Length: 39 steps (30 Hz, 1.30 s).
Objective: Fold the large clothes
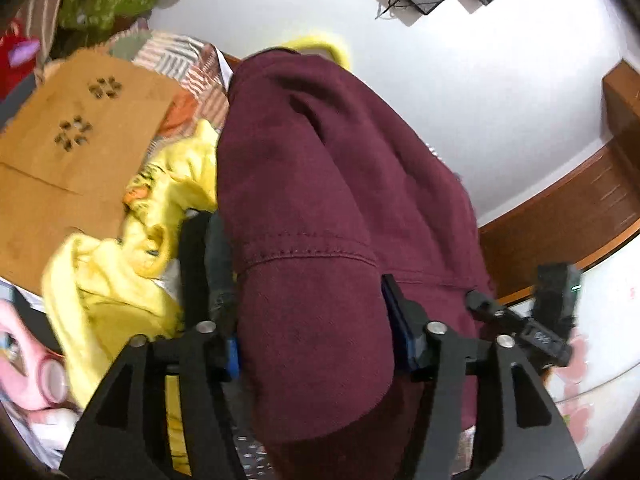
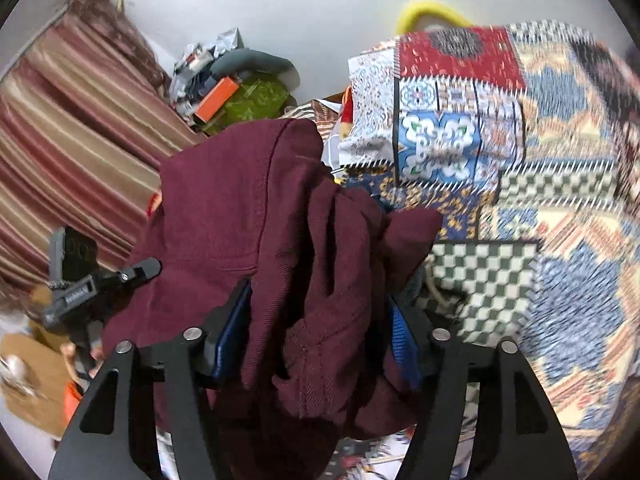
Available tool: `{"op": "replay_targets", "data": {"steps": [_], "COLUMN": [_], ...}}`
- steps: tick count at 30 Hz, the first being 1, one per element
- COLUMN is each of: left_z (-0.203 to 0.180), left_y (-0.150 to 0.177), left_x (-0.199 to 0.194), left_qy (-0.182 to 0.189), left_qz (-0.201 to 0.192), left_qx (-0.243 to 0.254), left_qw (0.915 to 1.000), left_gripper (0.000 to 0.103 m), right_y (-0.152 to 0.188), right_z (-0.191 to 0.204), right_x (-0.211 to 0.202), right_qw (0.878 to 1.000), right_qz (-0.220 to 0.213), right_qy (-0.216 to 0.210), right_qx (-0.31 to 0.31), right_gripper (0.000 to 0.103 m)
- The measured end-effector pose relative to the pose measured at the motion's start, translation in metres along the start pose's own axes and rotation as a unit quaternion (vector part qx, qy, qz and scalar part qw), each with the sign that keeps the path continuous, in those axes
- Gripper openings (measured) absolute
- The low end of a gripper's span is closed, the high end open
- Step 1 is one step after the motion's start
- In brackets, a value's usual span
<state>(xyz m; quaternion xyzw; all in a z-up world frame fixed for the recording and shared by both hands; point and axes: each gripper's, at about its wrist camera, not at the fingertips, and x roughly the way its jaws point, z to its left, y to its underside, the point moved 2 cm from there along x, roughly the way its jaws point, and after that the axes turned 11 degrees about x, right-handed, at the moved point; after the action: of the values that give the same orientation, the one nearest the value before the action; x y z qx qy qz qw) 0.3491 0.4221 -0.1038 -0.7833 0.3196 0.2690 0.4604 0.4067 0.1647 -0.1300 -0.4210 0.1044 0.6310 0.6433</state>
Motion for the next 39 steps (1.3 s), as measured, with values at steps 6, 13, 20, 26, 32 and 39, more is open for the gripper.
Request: {"op": "replay_targets", "data": {"steps": [6, 13, 20, 26, 32, 39], "left_z": [-0.028, -0.074, -0.164, -0.233, -0.287, -0.313], "left_y": [0.004, 0.03, 0.072, 0.119, 0.179, 0.23], "left_x": [-0.028, -0.081, -0.159, -0.222, -0.271, -0.286], "left_qy": [-0.095, -0.137, -0.159, -0.167, -0.211, -0.226], "left_qz": [-0.023, -0.083, -0.161, -0.24, -0.333, -0.381], "left_qx": [0.07, 0.104, 0.186, 0.231, 0.25, 0.242], "left_qw": [0.9928, 0.9816, 0.956, 0.928, 0.8842, 0.8631], "left_gripper": [0.066, 0.066, 0.066, 0.066, 0.066, 0.068], "right_y": [0.008, 0.031, 0.061, 0.109, 0.16, 0.203], "right_z": [0.031, 0.049, 0.078, 0.109, 0.127, 0.138], "right_x": [-0.036, -0.082, -0.144, -0.215, -0.259, -0.273], "right_qw": [0.992, 0.983, 0.969, 0.944, 0.918, 0.892], "right_qz": [-0.055, -0.107, -0.185, -0.269, -0.332, -0.38], "right_qy": [0.066, 0.074, 0.048, 0.012, -0.014, -0.005], "right_qx": [-0.09, -0.133, -0.155, -0.192, -0.218, -0.243], "right_gripper": [0.071, 0.071, 0.071, 0.071, 0.071, 0.077]}}
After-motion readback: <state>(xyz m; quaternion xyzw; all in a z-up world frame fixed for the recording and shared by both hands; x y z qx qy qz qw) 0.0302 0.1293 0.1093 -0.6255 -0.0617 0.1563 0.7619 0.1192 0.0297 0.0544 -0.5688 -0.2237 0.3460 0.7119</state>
